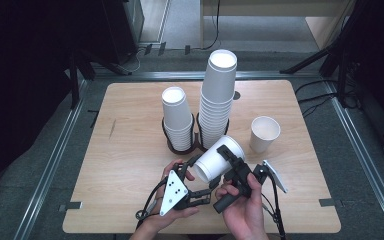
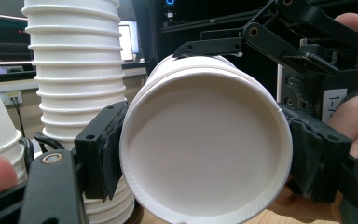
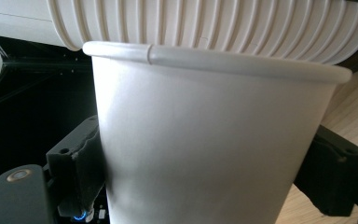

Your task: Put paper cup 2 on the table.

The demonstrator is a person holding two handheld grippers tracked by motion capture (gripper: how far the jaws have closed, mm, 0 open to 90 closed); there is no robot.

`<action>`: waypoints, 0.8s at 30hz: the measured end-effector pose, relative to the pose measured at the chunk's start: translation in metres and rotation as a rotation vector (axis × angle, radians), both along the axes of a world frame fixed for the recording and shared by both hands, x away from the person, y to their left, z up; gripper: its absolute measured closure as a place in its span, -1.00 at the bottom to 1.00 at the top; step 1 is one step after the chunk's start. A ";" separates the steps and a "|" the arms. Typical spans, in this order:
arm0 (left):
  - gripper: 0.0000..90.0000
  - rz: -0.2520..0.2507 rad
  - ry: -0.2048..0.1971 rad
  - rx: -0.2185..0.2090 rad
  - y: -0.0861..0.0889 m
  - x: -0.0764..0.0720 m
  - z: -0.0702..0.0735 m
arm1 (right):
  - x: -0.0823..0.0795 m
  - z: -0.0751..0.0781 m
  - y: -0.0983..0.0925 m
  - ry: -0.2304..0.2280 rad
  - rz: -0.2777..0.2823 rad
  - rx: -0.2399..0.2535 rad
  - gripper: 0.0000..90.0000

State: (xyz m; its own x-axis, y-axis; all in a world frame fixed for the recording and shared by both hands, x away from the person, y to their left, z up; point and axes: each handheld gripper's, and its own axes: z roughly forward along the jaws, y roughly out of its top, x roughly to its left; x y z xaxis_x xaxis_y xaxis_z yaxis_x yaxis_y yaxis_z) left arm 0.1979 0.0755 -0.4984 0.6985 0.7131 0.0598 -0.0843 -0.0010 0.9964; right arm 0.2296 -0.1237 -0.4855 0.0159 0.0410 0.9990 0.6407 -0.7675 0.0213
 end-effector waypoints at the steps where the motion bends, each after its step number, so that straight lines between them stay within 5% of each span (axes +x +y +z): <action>1: -0.49 -0.003 0.013 0.004 0.000 0.000 0.000 | 0.000 0.000 0.000 0.000 -0.003 -0.001 -0.69; 17: -0.77 0.014 0.089 0.075 0.004 0.000 0.010 | 0.001 0.005 -0.007 -0.041 -0.086 -0.051 -0.68; 24: -0.80 0.009 0.104 0.092 0.005 0.000 0.010 | 0.003 0.004 -0.010 -0.074 -0.117 -0.153 -0.67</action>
State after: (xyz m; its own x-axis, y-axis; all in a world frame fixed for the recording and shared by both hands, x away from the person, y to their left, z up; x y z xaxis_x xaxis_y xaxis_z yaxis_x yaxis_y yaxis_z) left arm 0.1978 0.0804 -0.4879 0.6981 0.7141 0.0526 0.0198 -0.0927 0.9955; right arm 0.2331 -0.1333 -0.4816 -0.0438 0.1945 0.9799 0.5393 -0.8210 0.1871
